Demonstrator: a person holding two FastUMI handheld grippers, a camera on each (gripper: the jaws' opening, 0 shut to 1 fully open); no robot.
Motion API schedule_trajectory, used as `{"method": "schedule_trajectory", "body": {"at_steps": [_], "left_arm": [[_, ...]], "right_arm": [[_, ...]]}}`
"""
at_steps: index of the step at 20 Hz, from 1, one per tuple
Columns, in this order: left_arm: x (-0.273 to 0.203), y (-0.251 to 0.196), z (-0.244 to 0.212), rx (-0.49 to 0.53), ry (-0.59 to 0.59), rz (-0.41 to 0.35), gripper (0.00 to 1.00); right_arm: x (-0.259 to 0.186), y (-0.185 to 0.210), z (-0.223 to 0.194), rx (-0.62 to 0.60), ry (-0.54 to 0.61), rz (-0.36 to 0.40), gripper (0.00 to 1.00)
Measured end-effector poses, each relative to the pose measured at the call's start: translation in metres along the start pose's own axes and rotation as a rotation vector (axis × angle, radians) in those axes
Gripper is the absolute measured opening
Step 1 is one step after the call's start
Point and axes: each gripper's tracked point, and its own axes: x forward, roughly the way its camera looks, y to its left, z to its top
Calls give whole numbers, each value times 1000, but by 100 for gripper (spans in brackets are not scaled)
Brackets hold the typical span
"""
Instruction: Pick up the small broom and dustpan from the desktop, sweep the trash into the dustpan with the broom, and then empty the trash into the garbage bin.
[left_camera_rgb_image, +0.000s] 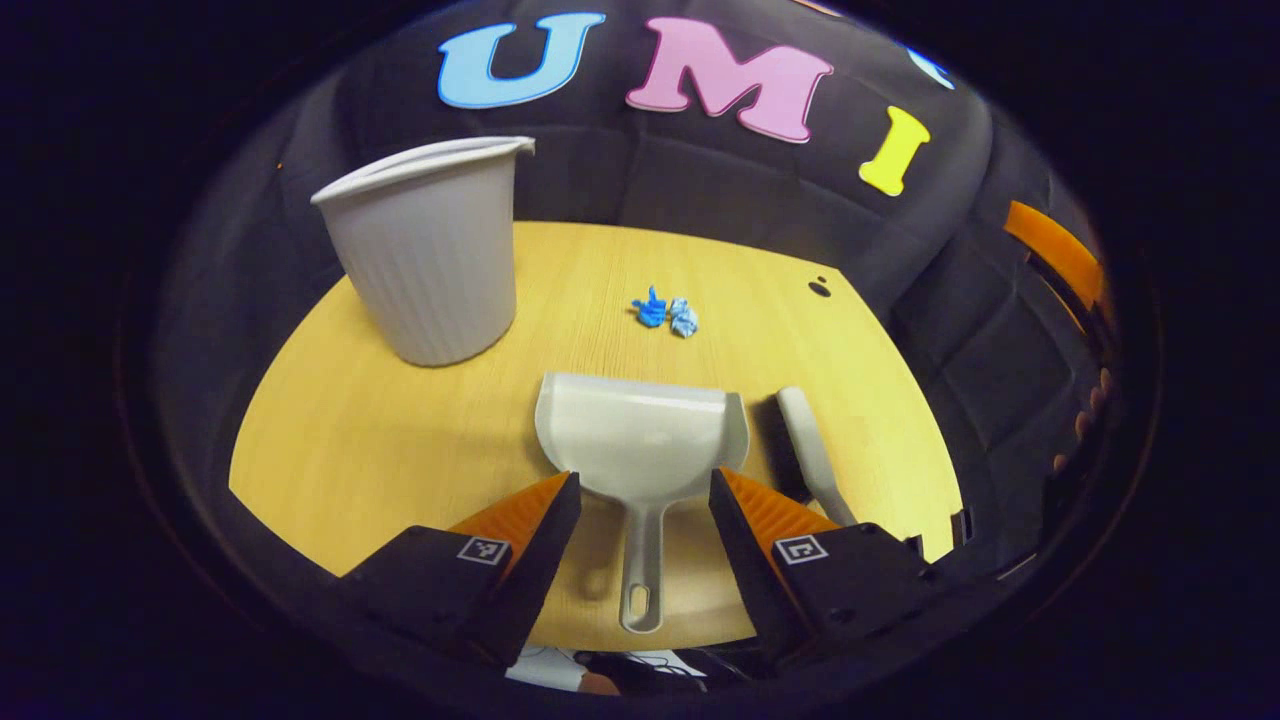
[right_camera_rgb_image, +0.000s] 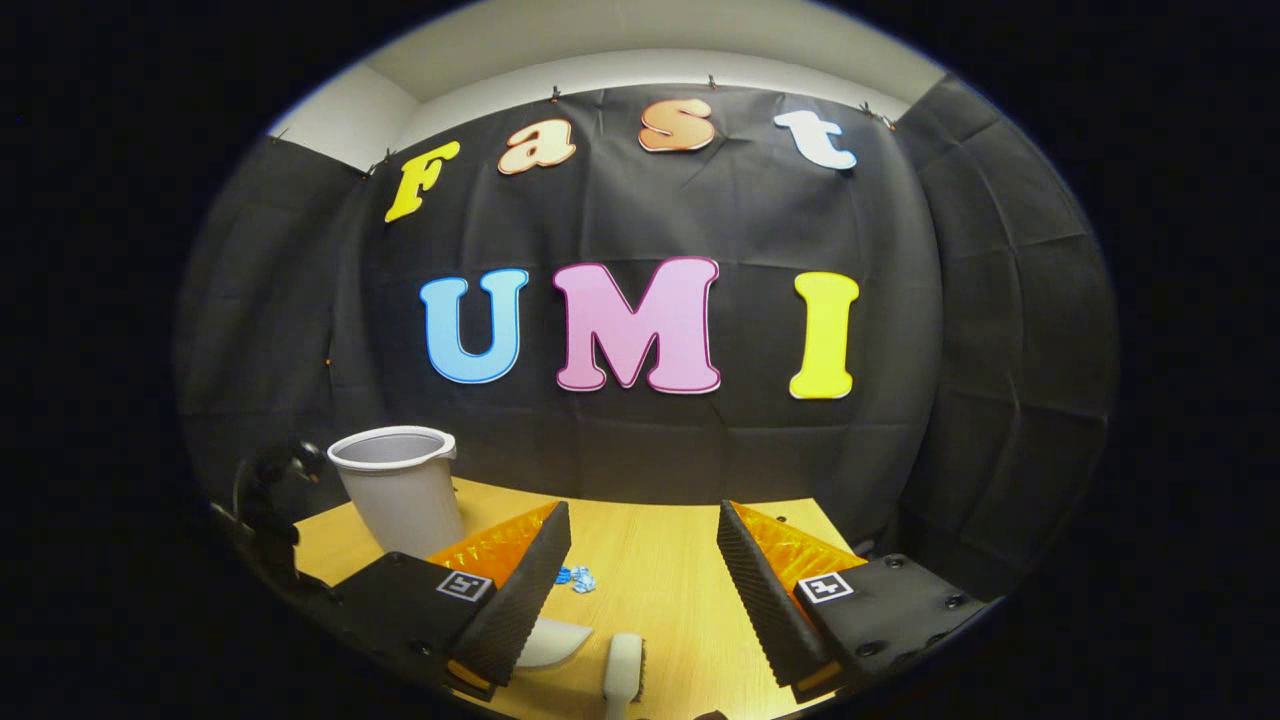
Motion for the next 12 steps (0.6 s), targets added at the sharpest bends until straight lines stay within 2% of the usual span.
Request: {"method": "schedule_trajectory", "body": {"at_steps": [7,10,12], "left_arm": [[44,10,-42,-22,260,79,79],[62,18,-50,-11,375,136,80],[70,15,-52,-36,444,133,79]], "right_arm": [[15,-14,-38,49,97,58,95],[11,-13,-54,74,140,82,95],[7,-14,-63,84,166,88,95]]}}
